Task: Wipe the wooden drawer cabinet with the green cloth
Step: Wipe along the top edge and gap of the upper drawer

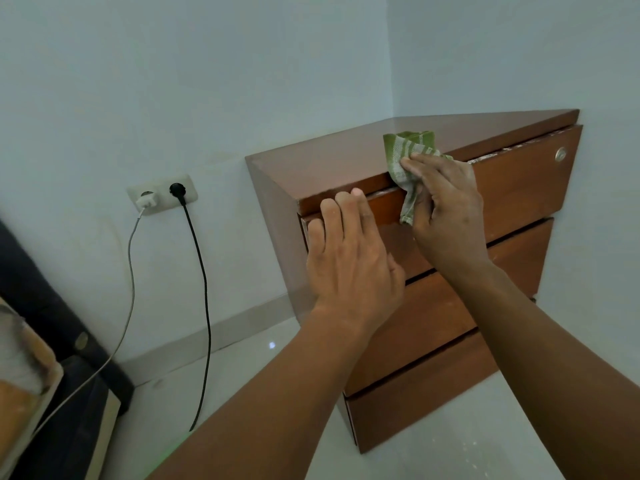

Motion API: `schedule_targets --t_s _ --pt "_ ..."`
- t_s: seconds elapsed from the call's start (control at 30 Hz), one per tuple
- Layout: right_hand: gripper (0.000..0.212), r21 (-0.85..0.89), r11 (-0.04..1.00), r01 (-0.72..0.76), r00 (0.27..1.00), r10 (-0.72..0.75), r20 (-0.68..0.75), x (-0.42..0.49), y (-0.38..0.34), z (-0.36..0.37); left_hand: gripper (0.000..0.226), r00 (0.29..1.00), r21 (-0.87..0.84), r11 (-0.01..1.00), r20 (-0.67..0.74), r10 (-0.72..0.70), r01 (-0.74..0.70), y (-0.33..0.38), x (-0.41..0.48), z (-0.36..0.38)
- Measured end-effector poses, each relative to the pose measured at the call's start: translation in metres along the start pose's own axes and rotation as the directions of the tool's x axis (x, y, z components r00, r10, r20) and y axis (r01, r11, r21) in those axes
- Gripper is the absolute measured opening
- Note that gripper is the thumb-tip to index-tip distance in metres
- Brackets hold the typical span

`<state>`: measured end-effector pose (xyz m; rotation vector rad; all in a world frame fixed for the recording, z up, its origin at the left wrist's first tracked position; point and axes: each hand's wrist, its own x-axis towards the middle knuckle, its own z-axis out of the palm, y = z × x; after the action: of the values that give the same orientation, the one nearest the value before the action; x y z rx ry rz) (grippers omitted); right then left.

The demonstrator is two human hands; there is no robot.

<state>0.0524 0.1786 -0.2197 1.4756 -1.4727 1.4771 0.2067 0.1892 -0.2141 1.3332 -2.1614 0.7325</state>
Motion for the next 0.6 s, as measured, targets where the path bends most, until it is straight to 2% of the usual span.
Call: schedule_targets --t_s 0.4,0.6 --pt "0.037 0.008 1.000 0.013 1.000 -0.013 0.000 -0.001 0.004 0.003 0.098 1.000 0.040 0.999 0.029 -0.011 0.010 0.013 -0.001 0.001" --pt "0.036 0.030 0.999 0.043 0.998 -0.041 -0.053 -0.002 0.007 0.004 0.093 1.000 0.040 0.999 0.026 0.012 -0.013 0.013 0.006 -0.007"
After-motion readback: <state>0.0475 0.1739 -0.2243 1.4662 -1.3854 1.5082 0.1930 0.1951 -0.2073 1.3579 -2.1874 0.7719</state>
